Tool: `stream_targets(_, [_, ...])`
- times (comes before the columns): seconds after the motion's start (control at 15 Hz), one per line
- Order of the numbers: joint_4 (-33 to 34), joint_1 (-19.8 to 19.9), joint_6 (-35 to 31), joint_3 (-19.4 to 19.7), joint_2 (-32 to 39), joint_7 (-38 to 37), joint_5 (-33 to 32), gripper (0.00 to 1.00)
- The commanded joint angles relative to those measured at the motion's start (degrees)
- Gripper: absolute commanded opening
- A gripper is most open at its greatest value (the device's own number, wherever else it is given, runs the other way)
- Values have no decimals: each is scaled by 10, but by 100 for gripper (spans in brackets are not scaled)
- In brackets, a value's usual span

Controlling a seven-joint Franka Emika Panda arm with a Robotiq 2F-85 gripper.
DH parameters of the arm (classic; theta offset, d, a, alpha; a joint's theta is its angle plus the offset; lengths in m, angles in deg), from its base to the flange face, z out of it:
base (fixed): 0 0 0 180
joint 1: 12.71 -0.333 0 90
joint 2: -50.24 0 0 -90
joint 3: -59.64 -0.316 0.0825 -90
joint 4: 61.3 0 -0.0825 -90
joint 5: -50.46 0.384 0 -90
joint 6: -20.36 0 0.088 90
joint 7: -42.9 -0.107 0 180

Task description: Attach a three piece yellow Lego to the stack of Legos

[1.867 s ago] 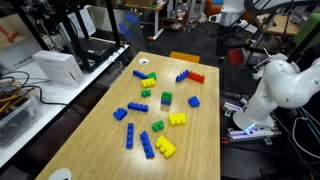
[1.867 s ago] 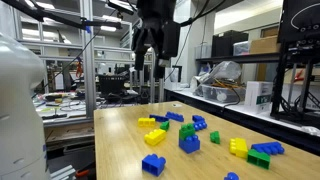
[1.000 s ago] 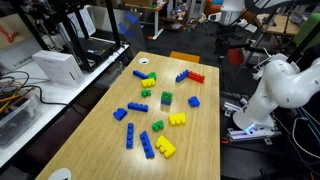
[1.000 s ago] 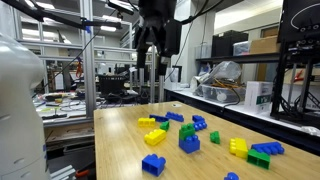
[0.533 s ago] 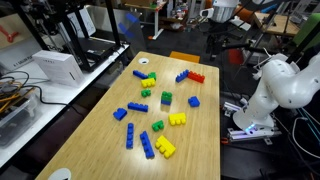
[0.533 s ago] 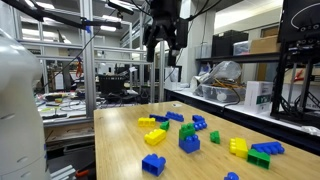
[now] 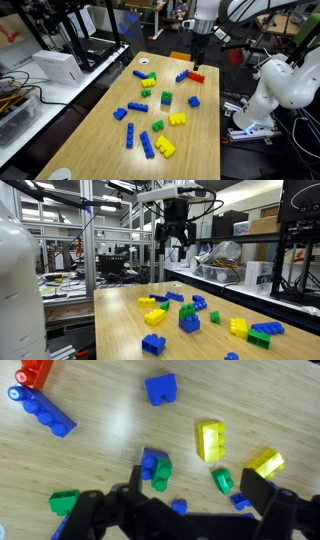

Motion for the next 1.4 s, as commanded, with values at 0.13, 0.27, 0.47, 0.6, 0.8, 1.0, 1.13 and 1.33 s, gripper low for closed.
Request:
stream_targets(0.13, [16,-15,-61,-22,86,43,22,100])
stream_targets(0.27, [13,-20,-86,-30,108,55,22,100])
stream_targets(0.47, [11,-19,-105,-45,129,50,15,100])
stream_targets(0.6, [3,-13,-94,-51,115,38,14,100])
stream_targets(0.8, [4,-13,-98,-53,121,38,14,100])
stream_targets(1.0, [4,-13,-98,-53,121,38,14,100])
stream_targets(1.13, [4,-13,-98,-53,121,38,14,100])
stream_targets(1.33, [5,-13,-98,-53,121,38,14,100])
